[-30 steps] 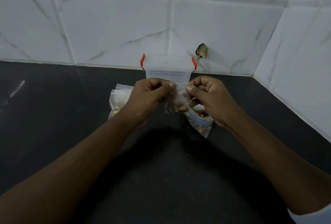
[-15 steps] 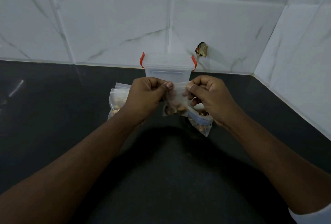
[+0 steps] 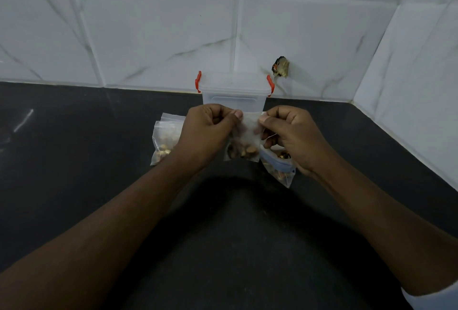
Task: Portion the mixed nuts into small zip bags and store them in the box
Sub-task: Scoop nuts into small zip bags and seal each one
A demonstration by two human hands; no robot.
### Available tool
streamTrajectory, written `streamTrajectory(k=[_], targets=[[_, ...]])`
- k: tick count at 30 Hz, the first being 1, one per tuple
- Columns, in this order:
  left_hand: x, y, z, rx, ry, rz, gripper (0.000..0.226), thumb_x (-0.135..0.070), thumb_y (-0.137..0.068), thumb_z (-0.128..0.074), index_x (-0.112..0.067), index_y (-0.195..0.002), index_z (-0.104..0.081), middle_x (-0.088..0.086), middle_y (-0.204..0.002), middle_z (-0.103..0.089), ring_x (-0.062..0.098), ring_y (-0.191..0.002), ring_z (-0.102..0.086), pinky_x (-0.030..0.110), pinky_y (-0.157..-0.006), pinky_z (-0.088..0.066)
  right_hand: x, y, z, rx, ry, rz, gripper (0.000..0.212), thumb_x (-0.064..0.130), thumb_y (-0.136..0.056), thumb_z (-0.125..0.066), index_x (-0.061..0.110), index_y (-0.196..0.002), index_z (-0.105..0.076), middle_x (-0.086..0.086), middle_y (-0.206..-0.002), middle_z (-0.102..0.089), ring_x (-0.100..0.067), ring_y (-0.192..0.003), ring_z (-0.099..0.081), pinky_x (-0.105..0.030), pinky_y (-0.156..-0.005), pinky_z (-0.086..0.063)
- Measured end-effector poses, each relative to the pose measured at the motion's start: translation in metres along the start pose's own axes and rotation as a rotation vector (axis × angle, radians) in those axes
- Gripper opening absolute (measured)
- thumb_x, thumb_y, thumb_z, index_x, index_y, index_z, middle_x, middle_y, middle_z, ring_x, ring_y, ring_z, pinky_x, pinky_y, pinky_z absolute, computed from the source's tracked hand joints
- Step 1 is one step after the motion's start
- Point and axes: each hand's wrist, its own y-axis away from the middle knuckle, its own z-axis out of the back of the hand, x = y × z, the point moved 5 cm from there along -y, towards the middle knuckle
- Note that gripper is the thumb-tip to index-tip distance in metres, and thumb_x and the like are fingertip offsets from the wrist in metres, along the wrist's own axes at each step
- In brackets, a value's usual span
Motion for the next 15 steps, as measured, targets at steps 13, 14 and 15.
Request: streamTrajectory(k=[13,14,15], targets=[[0.003,0.004,-0.007,0.073,0.352,0.167,0.037,0.002,-0.084,-0.076,-0.003,-0.119,-0.065,0.017,-0.1,-0.076,0.031,-0.096,-0.075,0.04,-0.084,-0.061,0.018,0.008,-0.004,0.004,0.166,0.201,0.011,0.005,-0.097,-0.067,0.001,-0.09,-0.075,-0.004,-0.073,-0.074,-0.011,-0.059,-0.064,-0.024,-0.059,-0.053],[0.003,0.003,-0.005,0.068,0.351,0.159,0.039,0.002,-0.084,-0.076,-0.005,-0.121,-0.063,0.016,-0.097,-0.077,0.031,-0.094,-0.075,0.042,-0.083,-0.061,0.018,0.008,-0.003,0.004,0.183,0.204,0.011,0.007,-0.097,-0.068,0.002,-0.091,-0.076,-0.005,-0.075,-0.075,-0.01,-0.059,-0.064,-0.024,-0.058,-0.053],[0.003,0.003,-0.004,0.063,0.346,0.148,0.042,0.001,-0.085,-0.076,-0.007,-0.123,-0.06,0.016,-0.096,-0.077,0.031,-0.093,-0.075,0.042,-0.082,-0.061,0.019,0.008,-0.002,0.0,0.193,0.207,0.011,0.008,-0.097,-0.069,0.003,-0.092,-0.077,-0.004,-0.074,-0.075,-0.008,-0.059,-0.065,-0.021,-0.056,-0.052]])
